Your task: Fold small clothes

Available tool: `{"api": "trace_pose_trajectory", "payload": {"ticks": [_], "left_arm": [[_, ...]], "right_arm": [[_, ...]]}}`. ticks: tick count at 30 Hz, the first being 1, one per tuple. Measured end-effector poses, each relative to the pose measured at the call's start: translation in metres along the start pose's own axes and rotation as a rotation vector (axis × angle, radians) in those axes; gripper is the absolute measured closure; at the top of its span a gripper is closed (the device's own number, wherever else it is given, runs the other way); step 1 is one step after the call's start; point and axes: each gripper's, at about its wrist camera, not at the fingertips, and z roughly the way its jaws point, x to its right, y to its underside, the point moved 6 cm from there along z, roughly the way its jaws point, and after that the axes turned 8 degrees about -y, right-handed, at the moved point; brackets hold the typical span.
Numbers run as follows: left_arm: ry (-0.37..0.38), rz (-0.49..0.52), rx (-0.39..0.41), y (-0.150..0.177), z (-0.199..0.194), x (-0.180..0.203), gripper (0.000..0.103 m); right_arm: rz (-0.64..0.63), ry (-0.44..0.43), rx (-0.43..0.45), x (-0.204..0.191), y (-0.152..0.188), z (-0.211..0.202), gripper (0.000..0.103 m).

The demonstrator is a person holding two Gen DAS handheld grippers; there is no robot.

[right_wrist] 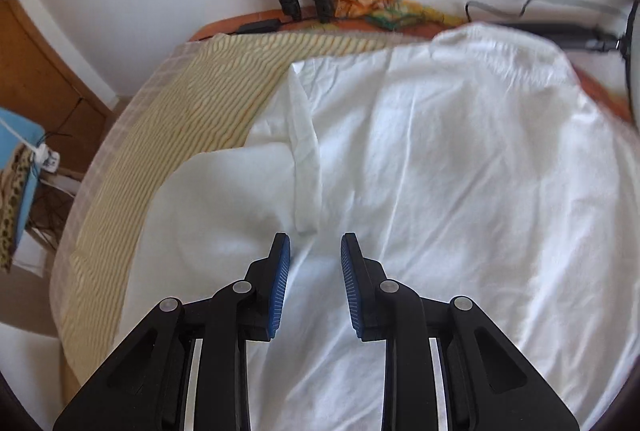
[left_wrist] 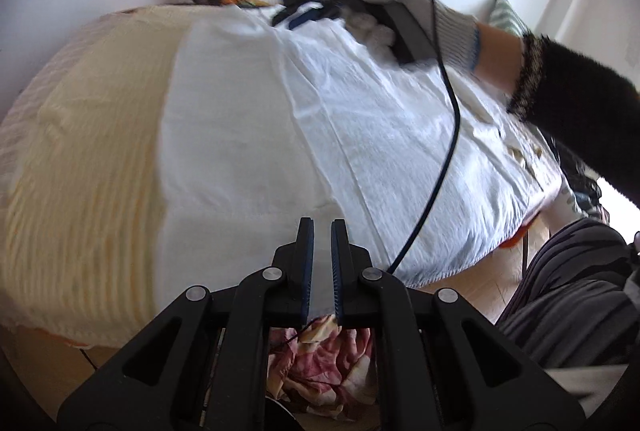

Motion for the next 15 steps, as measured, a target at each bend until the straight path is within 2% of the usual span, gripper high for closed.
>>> {"api": "trace_pose_trajectory", "payload": {"ticks": [2,3,4,6,7,8,9,10,13,15], "left_arm": [[-0.041,-0.043,0.033,0.001,-0.013,-0.013,0.085],[-0.073,-0.066,0.052,0.003,-0.021,-0.022,0.072],[-0.109,-0.088,0.069,0.005,-0.027,-0.031,0.066],[-0.142,-0.127,0.069,0.011,-0.03,-0.046,0.066],[-0.152,-0.154,0.057,0.014,-0.029,-0.054,0.064],[-0.155,-0.186,0.043,0.017,-0.027,-0.061,0.064],[-0.142,-0.216,0.033,0.019,-0.025,-0.066,0.064],[-0.129,-0.233,0.025,0.02,-0.022,-0.068,0.063],[-0.099,-0.251,0.006,0.02,-0.012,-0.068,0.064],[-0.1,-0.234,-0.01,0.019,-0.004,-0.064,0.064]], "right_arm": [[-0.049,-0.021,0.046,-0.014,0.0,-0.024,0.078],[-0.067,-0.034,0.077,-0.02,0.0,-0.035,0.077],[-0.082,-0.052,0.118,-0.027,0.001,-0.049,0.073],[-0.09,-0.099,0.218,-0.039,0.005,-0.077,0.049],[-0.086,-0.122,0.263,-0.044,0.007,-0.089,0.044],[-0.088,-0.15,0.293,-0.05,0.01,-0.1,0.034],[-0.093,-0.169,0.291,-0.057,0.012,-0.104,0.026],[-0.105,-0.175,0.266,-0.064,0.015,-0.105,0.024],[-0.155,-0.123,0.165,-0.083,0.021,-0.093,0.024],[-0.169,-0.126,0.123,-0.092,0.028,-0.086,0.024]]}}
